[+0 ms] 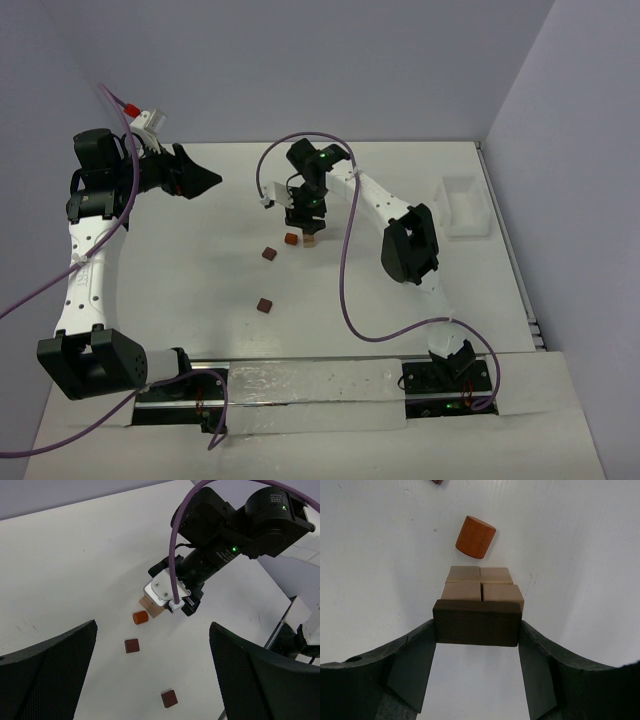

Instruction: Build the wood block tower

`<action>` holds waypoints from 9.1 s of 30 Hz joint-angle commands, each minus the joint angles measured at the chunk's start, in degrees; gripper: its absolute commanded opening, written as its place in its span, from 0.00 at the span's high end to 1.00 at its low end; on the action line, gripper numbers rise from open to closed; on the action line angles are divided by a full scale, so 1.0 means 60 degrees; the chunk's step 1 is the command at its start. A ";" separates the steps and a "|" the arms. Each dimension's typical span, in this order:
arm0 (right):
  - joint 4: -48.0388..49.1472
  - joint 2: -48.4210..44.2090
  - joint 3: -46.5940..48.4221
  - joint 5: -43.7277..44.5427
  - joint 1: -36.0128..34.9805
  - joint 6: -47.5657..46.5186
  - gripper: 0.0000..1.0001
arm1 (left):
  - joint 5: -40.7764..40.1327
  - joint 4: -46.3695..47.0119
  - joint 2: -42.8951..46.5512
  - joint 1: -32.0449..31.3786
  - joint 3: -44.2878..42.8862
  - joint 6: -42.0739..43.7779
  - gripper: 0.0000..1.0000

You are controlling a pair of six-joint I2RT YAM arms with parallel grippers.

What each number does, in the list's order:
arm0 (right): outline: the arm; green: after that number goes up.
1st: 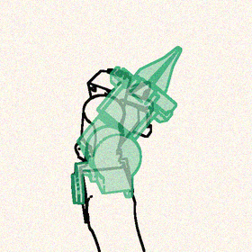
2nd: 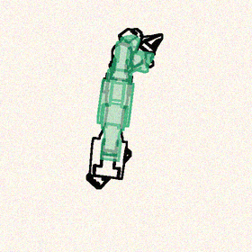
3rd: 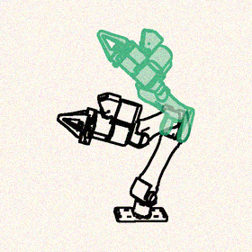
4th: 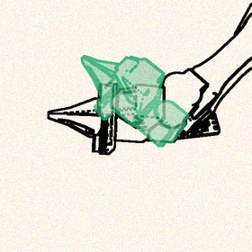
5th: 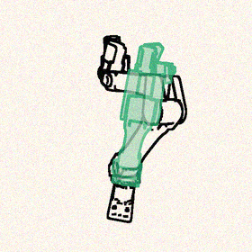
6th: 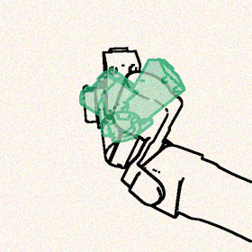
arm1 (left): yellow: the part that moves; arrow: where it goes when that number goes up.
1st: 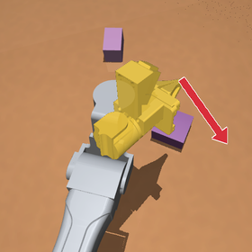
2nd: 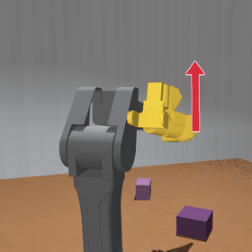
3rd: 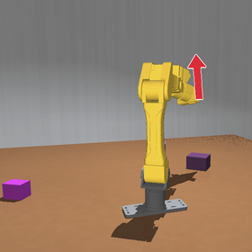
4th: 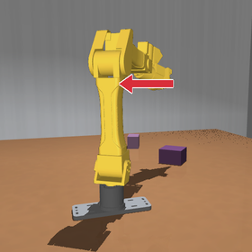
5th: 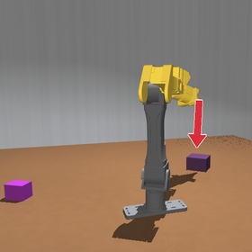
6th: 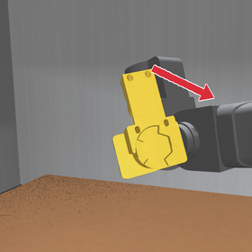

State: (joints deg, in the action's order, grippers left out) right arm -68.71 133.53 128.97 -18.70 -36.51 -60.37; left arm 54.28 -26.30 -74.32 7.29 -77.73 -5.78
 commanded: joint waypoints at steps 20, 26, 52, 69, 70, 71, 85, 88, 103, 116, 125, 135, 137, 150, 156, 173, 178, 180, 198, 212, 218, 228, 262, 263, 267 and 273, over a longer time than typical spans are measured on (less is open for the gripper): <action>-0.0066 -0.0386 0.0244 0.0026 0.0074 0.0082 0.01 | 0.0270 0.0312 0.0068 0.0059 -0.0297 0.0026 0.01; -0.0111 -0.0381 0.0313 0.0016 0.0064 0.0141 0.00 | 0.0289 0.0283 0.0029 0.0045 -0.0326 0.0041 0.01; 0.1748 -0.5526 -0.1411 -0.2774 0.1311 0.2745 0.00 | -0.1578 -0.1441 -0.0308 -0.0024 -0.0491 0.2435 0.01; 0.4922 -0.9001 -0.7376 -0.1996 0.4214 0.6390 0.00 | -0.8647 -0.0318 -0.1463 -0.4571 0.1749 0.0522 0.23; 0.4996 -0.9076 -0.7450 -0.2039 0.4352 0.6528 0.00 | -0.8552 -0.0329 -0.1696 -0.4635 0.1739 0.0426 0.27; 0.5055 -0.9118 -0.7498 -0.2093 0.4450 0.6604 0.00 | -0.8600 -0.0321 -0.1890 -0.4743 0.1729 0.0336 0.30; 0.5076 -0.8746 -0.7297 -0.2618 0.4785 0.6781 0.00 | -0.8599 -0.0212 -0.4046 -0.5763 0.1332 -0.0619 0.31; 0.5051 -0.8709 -0.7274 -0.2625 0.4807 0.6769 0.00 | -0.8630 -0.0271 -0.4495 -0.5847 0.1201 -0.0674 0.32; 0.4978 -0.8530 -0.7179 -0.2766 0.4834 0.6742 0.00 | -0.8991 -0.0320 -0.5423 -0.6195 0.0995 -0.0798 0.43; 0.4933 -0.8560 -0.7136 -0.2797 0.4825 0.6763 0.00 | -0.9605 -0.0621 -0.5226 -0.6195 0.0808 -0.0999 0.81; 0.4837 -0.8497 -0.6863 -0.2813 0.4825 0.6955 0.00 | -1.0703 -0.2725 -0.3914 -0.6206 -0.1141 -0.2989 1.00; 0.4758 -0.8513 -0.6793 -0.2748 0.4833 0.7033 0.00 | -0.9629 -0.3875 -0.4409 -0.6726 -0.2824 -0.4120 1.00; 0.4766 -0.8530 -0.6802 -0.2688 0.4825 0.7007 0.00 | -1.0208 -0.3926 -0.4614 -0.7245 -0.3130 -0.4265 1.00; 0.4670 -0.8296 -0.6744 -0.2619 0.4830 0.6986 0.00 | -1.2730 -0.4247 -0.5470 -0.8903 -0.3955 -0.5133 1.00; 0.4699 -0.8325 -0.6860 -0.2654 0.4825 0.6972 0.00 | -1.2840 -0.4536 -0.6067 -0.8949 -0.4560 -0.5349 1.00; 0.4670 -0.8149 -0.6758 -0.2713 0.4825 0.6986 0.00 | -1.2141 -0.4605 -0.6959 -0.8738 -0.5458 -0.5120 1.00; 0.4670 -0.8142 -0.6773 -0.2727 0.4832 0.6986 0.00 | -1.1816 -0.4618 -0.7088 -0.8495 -0.5671 -0.5028 1.00; 0.4670 -0.8131 -0.6776 -0.2731 0.4825 0.6986 0.00 | -1.1815 -0.4628 -0.7095 -0.8463 -0.5745 -0.5028 1.00; 0.4553 -0.7993 -0.6612 -0.2849 0.4825 0.7020 0.00 | -1.1807 -0.3748 -0.6139 -0.8101 -0.4657 -0.5808 1.00; 0.4439 -0.7772 -0.6440 -0.2889 0.4825 0.7041 0.00 | -1.1342 -0.3563 -0.6326 -0.8012 -0.4450 -0.5819 0.99; 0.4404 -0.7710 -0.6379 -0.2918 0.4826 0.7045 0.00 | -1.1362 -0.3555 -0.6437 -0.7997 -0.4405 -0.5850 0.97; 0.4398 -0.7754 -0.6409 -0.2924 0.4839 0.7030 0.00 | -1.1367 -0.3541 -0.6580 -0.7997 -0.4403 -0.5928 0.92; 0.4260 -0.7512 -0.6275 -0.3050 0.4825 0.6949 0.00 | -1.1318 -0.3628 -0.7124 -0.7953 -0.4865 -0.5819 0.91; 0.4260 -0.7505 -0.6270 -0.3054 0.4825 0.6947 0.00 | -1.1348 -0.3624 -0.7124 -0.7953 -0.4867 -0.5819 0.91; 0.4245 -0.7514 -0.6275 -0.3084 0.4830 0.6942 0.00 | -1.1462 -0.3614 -0.7100 -0.7953 -0.4847 -0.5828 0.89; 0.4230 -0.7505 -0.6269 -0.3114 0.4834 0.6942 0.00 | -1.1632 -0.3667 -0.7201 -0.7953 -0.4992 -0.5863 0.87</action>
State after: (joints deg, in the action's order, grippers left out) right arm -42.92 88.38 88.62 -36.33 -7.92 -18.87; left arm -14.26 -49.42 -117.12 -40.75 -104.36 -40.34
